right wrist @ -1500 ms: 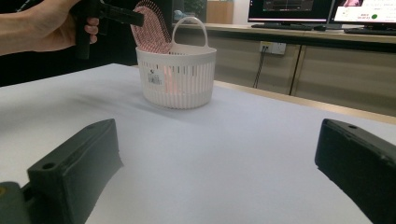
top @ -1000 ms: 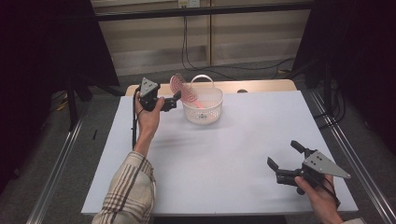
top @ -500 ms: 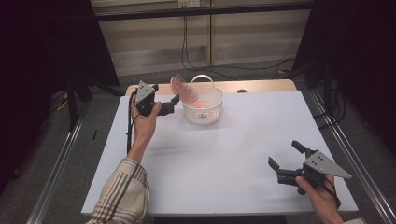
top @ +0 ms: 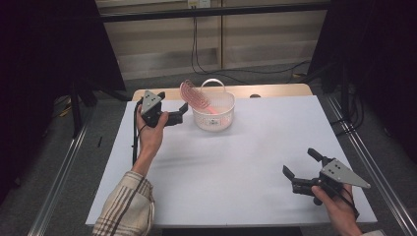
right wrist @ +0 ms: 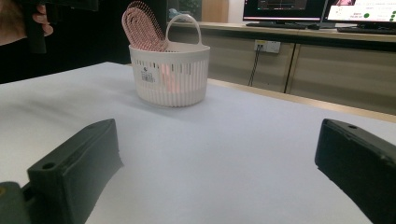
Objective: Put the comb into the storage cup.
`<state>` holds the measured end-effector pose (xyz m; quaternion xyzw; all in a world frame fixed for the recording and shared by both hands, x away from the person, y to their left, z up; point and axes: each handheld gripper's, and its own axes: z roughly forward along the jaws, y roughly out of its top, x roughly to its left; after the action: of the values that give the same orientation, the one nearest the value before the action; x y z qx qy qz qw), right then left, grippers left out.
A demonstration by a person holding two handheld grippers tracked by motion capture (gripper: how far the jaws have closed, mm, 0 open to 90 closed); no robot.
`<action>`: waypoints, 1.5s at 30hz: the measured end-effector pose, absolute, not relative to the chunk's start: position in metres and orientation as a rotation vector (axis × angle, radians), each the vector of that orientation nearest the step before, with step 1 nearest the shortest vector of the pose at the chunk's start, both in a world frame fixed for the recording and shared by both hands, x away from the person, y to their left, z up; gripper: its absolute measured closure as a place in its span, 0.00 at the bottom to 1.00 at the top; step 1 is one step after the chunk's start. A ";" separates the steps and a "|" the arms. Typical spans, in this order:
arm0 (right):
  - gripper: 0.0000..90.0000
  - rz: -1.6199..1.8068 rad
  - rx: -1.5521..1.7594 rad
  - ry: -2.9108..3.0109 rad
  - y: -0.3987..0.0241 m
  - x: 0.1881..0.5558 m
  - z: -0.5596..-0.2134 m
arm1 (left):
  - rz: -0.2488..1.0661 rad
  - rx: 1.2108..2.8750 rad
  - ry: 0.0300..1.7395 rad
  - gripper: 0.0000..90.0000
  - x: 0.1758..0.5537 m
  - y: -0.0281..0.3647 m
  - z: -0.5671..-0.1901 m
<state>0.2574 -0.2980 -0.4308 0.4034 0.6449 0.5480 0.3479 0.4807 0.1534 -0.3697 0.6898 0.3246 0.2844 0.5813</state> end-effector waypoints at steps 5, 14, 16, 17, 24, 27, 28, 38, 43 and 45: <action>0.00 1.418 1.045 1.671 -0.297 0.258 -0.430 | 0.672 1.620 0.758 0.03 0.471 0.156 -0.369; 0.00 1.412 1.044 1.666 -0.296 0.258 -0.430 | 0.668 1.597 0.740 0.03 0.453 0.159 -0.369; 0.00 1.413 1.042 1.664 -0.297 0.258 -0.430 | 0.680 1.591 0.747 0.03 0.448 0.159 -0.369; 0.00 1.411 1.042 1.663 -0.297 0.258 -0.430 | 0.680 1.592 0.751 0.03 0.446 0.159 -0.370; 0.00 1.407 1.050 1.657 -0.296 0.258 -0.429 | 0.674 1.584 0.738 0.03 0.433 0.164 -0.373; 0.00 1.407 1.043 1.661 -0.296 0.258 -0.429 | 0.671 1.601 0.737 0.03 0.429 0.167 -0.376; 0.00 1.409 1.044 1.659 -0.296 0.257 -0.429 | 0.670 1.595 0.741 0.03 0.427 0.169 -0.377; 0.00 1.409 1.043 1.657 -0.296 0.257 -0.429 | 0.661 1.607 0.728 0.03 0.406 0.175 -0.385; 0.00 1.405 1.044 1.657 -0.296 0.256 -0.428 | 0.668 1.599 0.736 0.03 0.396 0.180 -0.387; 0.00 1.403 1.046 1.655 -0.296 0.257 -0.429 | 0.669 1.597 0.735 0.03 0.393 0.181 -0.387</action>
<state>0.2569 -0.2961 -0.4287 0.4053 0.6415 0.5439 0.3582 0.3928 0.1810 -0.3872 0.6858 0.3157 0.2872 0.5895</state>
